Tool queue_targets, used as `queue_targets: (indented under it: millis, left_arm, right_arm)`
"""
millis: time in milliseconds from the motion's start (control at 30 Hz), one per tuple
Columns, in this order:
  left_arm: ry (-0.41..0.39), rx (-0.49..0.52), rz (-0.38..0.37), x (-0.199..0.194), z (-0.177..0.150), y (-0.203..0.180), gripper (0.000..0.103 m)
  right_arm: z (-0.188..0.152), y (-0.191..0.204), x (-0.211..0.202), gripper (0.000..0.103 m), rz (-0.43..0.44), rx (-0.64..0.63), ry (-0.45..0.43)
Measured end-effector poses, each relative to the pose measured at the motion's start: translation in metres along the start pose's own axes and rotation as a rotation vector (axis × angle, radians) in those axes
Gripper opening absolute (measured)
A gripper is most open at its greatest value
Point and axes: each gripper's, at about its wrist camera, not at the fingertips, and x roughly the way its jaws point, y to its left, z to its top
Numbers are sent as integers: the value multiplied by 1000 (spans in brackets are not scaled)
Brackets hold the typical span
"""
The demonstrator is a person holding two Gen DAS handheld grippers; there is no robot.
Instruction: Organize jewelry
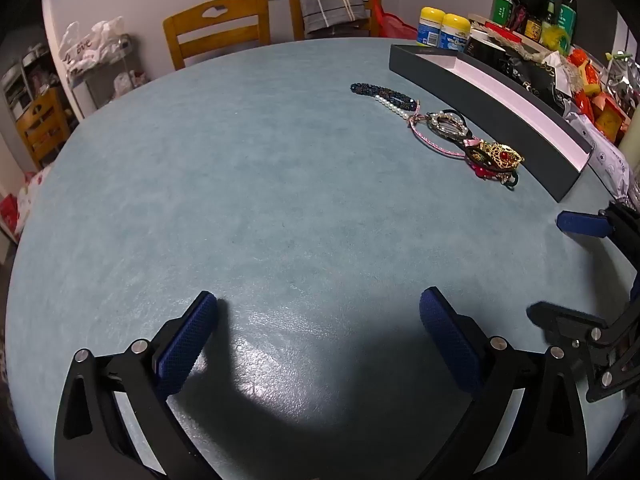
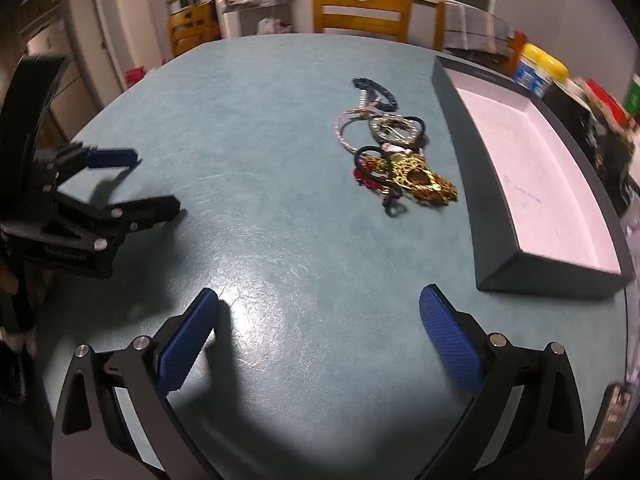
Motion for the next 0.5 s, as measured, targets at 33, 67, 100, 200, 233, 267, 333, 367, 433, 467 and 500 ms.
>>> queue_targets:
  millis: [33,67,100,200,233,267,333,367,433,467,500]
  left_arm:
    - [1,0,0,0,0,0,101]
    - [0,0,1,0,0,0,101]
    - [0,0,0,0,0,0,101]
    - [0,0,0,0,0,0,101]
    - [0,0,0,0,0,0,101]
    - [0,0,1,0,0,0,101]
    - [0,1,1,0,0,0,101]
    - [-1,1,2,0,0,0,101]
    - [-1,1,2,0,0,0,101]
    - [-1,-1,2,0,0,0,101]
    - [-2,-2,5,1,1,0,101]
  right_arm:
    - [-1,0,0,98,-10,11,0]
    - [-5,1,-1,98,-19,24,-14]
    - [-4,1,-1,98,-28,31,-10]
    - [-3,1,-7,98,-72,58,-27]
    - [-4,-2,-8,98,-75,89,-32]
    - [-2,-7,-7,98,-81,123,-27]
    - [-1,-15,-5,98,-103,189,-26]
    - [2,-20,-3,98,-114,225,-26]
    - [7,-24,1,98,-144,269,-22]
    - [8,-25,2,98,-157,279,-19]
    - [9,-25,4,98,-175,289,-16]
